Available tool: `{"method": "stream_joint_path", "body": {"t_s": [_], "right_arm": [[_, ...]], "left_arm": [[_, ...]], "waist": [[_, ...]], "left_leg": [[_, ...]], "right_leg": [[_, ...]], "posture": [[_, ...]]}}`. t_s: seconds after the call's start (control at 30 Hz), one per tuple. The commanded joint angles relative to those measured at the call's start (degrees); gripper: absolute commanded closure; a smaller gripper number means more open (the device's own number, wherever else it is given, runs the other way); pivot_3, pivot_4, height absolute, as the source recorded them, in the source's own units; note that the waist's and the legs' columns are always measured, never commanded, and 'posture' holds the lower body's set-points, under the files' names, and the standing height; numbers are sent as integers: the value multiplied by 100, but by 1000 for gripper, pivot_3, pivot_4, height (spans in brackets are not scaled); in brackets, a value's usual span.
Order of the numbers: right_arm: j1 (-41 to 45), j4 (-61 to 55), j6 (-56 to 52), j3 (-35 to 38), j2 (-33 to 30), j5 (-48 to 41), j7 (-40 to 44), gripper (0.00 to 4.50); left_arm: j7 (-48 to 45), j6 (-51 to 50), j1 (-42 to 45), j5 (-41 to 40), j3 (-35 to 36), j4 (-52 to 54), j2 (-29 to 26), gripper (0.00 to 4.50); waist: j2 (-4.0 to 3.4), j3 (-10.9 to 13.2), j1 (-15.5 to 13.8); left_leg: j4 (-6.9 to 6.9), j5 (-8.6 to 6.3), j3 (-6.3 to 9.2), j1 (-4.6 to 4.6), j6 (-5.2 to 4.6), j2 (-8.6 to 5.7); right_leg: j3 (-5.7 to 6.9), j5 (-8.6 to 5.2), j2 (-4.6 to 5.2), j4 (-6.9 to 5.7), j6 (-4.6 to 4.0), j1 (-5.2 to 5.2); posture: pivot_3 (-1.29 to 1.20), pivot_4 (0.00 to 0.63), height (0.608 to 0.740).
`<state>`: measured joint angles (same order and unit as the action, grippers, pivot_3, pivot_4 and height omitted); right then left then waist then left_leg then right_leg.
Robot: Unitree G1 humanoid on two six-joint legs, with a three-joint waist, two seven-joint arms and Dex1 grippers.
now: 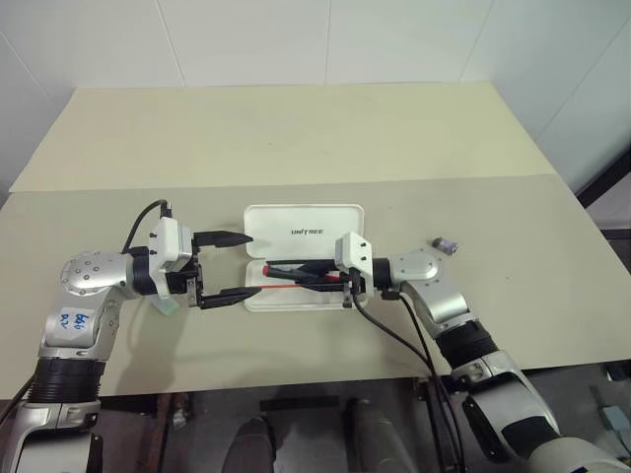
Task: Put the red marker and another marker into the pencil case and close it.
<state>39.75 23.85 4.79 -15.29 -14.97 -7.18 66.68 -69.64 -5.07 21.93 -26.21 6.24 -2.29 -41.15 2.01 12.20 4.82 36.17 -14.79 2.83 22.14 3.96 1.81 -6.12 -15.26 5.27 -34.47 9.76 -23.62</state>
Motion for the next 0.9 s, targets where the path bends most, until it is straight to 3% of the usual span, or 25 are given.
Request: {"method": "stream_joint_path", "body": {"t_s": [0.03, 0.57, 0.6, 0.67, 0.83, 0.87, 0.9], "right_arm": [[178, 43, 259, -15, 51, 53, -20, 3903], [544, 883, 1248, -165, -18, 712, -169, 3903], [549, 912, 1306, -172, -29, 753, -193, 3166], [548, 932, 1374, -146, -20, 734, -224, 2624], [586, 840, 1487, -87, 45, 630, -233, 768], [585, 795, 1470, -78, 51, 600, -209, 472], [570, 730, 1442, -69, 57, 550, -166, 472]], "left_arm": [[55, 108, -36, 37, 75, 225, -48, 0], [125, 245, -120, 83, 85, 222, -42, 0], [129, 249, -123, 82, 83, 222, -41, 0], [137, 251, -134, 79, 79, 233, -40, 0], [120, 280, -136, 76, 79, 195, -40, 0], [118, 283, -136, 74, 77, 191, -40, 0], [117, 290, -138, 74, 75, 191, -40, 0]], "waist": [[0, 0, -1], [0, 0, 8], [0, 0, 7], [0, 0, 8], [0, 0, 10], [0, 0, 11], [0, 0, 11]], "left_leg": [[0, 0, 0, 0, 0, 0], [-2, 0, 0, 0, 0, 0], [-2, 0, 0, 0, 0, 0], [-2, 0, 0, 0, 0, 0], [-7, 0, 0, 0, 0, 0], [-8, 0, 0, 0, 0, 0], [-9, 0, 0, 0, 0, 0]], "right_leg": [[0, 0, 0, 0, 0, 0], [0, 0, 1, 2, -1, 0], [0, -1, 1, 2, -1, 0], [0, -1, 1, 1, -1, 0], [0, -1, 1, 1, -1, 0], [0, -1, 1, 0, -1, 0], [0, -1, 1, 0, -1, 0]], "posture": [[0, 150, 740], [0, 150, 740], [0, 150, 740], [0, 150, 740], [0, 150, 740], [0, 150, 740], [0, 150, 740]]}}
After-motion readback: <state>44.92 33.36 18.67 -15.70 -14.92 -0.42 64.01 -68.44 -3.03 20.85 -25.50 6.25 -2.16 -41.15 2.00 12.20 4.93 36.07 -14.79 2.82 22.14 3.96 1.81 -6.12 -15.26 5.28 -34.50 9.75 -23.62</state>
